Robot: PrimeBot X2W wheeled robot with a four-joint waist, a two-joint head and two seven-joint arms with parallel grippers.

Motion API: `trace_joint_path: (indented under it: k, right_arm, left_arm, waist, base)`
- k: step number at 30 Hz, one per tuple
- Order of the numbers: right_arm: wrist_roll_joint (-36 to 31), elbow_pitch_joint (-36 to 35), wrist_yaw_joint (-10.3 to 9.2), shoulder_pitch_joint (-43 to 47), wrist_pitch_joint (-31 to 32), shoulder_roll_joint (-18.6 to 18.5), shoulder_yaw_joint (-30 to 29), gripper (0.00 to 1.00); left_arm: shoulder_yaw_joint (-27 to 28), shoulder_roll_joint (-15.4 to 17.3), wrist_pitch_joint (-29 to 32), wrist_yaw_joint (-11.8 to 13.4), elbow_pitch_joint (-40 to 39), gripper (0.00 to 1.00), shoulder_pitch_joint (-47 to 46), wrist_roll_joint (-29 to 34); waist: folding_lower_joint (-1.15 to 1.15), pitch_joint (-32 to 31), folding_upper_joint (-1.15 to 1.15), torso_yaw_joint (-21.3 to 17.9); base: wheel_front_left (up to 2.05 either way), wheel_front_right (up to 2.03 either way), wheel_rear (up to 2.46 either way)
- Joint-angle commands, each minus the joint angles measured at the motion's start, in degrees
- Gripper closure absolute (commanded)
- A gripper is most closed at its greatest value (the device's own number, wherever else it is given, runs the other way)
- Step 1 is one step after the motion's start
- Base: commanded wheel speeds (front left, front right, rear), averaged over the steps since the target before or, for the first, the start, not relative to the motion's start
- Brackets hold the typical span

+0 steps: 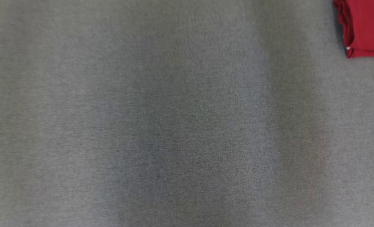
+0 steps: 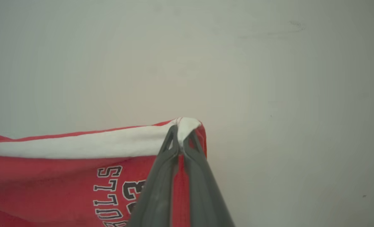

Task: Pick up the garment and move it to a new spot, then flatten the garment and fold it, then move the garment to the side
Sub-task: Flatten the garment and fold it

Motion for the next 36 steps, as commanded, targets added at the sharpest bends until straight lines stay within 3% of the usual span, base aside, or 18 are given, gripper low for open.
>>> trace_joint_path:
  k: [1, 9, 17, 21, 26, 32, 36]
  right_arm:
    - [-0.3, 0.5, -0.16, -0.8, -0.4, 0.4, 0.0, 1.0]
    - [0.3, 6.8, -0.15, -4.0, -3.8, 0.4, 1.8, 1.0]
    - [3.6, 8.0, -0.15, 2.0, -7.9, -0.6, 5.2, 1.0]
    - [7.1, 5.3, -0.15, 10.1, -10.4, -1.8, 8.2, 1.0]
    - [12.8, -2.1, -0.16, 24.5, -12.3, -5.9, 11.1, 1.0]
    - [18.2, -12.6, -0.16, 45.4, -12.6, -10.7, 11.2, 1.0]
    - [20.2, -18.8, -0.16, 59.0, -12.2, -12.4, 8.4, 1.0]
  left_arm:
    - [-0.3, -0.1, -0.3, 0.1, 0.6, 1.0, -1.0, -0.8]
    - [-6.4, -0.4, -4.8, 0.1, 5.0, 1.0, -3.8, -5.7]
    - [-11.7, 1.0, -11.5, 0.1, 2.8, 1.0, 2.7, -12.1]
    - [-14.6, 2.7, -16.1, 0.1, -0.5, 1.0, 10.5, -13.9]
    - [-14.8, 4.5, -19.5, 0.2, -5.8, 1.0, 23.2, -16.9]
    - [-10.9, 6.9, -20.2, 4.5, -17.6, 1.0, 44.1, -15.9]
    - [-9.0, 6.7, -20.1, 6.8, -24.2, 1.0, 57.8, -13.9]
  waist:
    - [-0.02, 3.2, -0.02, -1.4]
    - [-0.02, 5.3, -0.02, -1.1]
    - [-0.02, 3.5, -0.02, -0.5]
    - [-0.02, 0.4, -0.02, -0.6]
    - [-0.02, -4.4, -0.02, -1.1]
    - [-0.02, -9.2, -0.02, -1.0]
    - [-0.02, -11.6, -0.02, -0.5]
  base:
    - [0.0, 0.0, 0.0]
    - [0.0, 0.0, 0.0]
    - [0.0, 0.0, 0.0]
    - [0.0, 0.0, 0.0]
    - [0.0, 0.0, 0.0]
    - [0.0, 0.0, 0.0]
    - [0.0, 0.0, 0.0]
